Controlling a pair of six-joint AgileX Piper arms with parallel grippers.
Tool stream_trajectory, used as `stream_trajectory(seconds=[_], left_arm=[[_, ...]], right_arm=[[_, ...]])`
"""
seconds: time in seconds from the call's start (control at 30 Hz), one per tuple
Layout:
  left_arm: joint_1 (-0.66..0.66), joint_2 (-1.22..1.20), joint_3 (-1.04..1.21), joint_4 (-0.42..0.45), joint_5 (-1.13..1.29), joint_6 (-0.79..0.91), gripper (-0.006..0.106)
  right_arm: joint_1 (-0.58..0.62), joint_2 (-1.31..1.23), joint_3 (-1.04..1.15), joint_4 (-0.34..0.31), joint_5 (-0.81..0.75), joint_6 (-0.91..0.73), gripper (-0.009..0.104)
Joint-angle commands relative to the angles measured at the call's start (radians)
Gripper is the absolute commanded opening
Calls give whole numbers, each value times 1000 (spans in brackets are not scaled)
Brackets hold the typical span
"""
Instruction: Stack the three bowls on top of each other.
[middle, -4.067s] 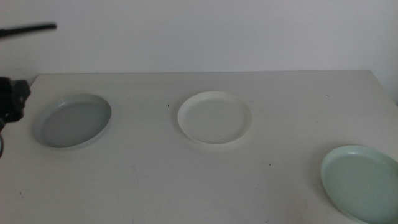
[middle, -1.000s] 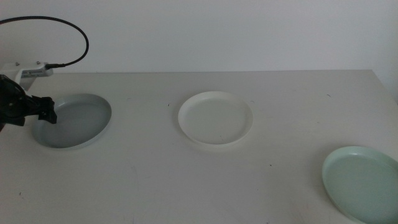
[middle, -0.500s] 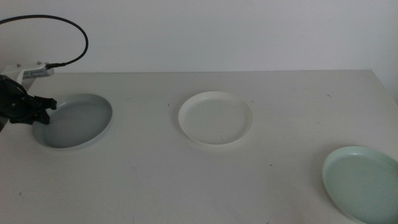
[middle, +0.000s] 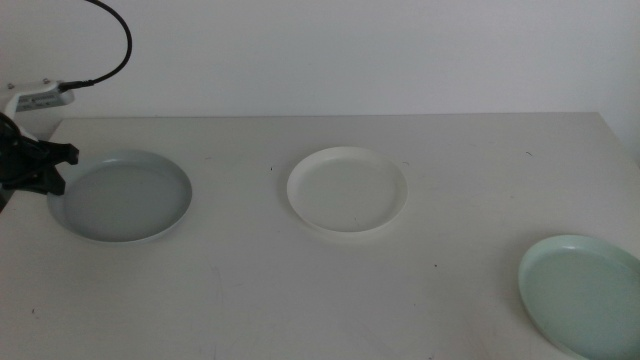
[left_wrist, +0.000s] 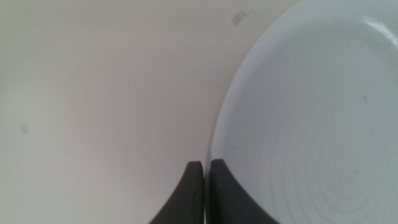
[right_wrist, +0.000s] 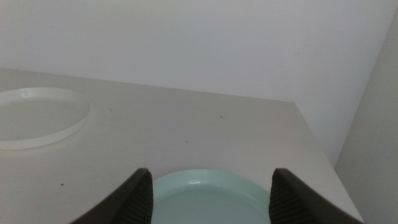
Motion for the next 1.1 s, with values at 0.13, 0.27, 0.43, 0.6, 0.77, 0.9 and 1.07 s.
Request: stream_trajectory(seconds=[0.13,0.27,0.43,0.6,0.77,0.9,1.07], left_arm=[[-14,-293,222,-93,-69,-21,0],[-72,-423,350,-106,-72,-53,0],[-201,-532,462,-107,-82,-121,0],[-375,-562,543,-108,-136,-188,0],[-546,-552,600,-110,-253,-246,0],[-654,-534,620,-117,-335,-281,0],[-752,-484,620,-143,-404,-300,0]], right_arm=[[0,-27,-6,-11,-75,-6,48],[0,-27,-6,-11,-75,-6,48],[0,-27,-6,-11,-75,-6,48],[0,-27,-6,-11,-75,-6,48],[0,-27,-6,-11,-75,-6,48],[0,-27,-6,-11,-75,-6,48],[0,-27,-6,-11,-75,-6,48]])
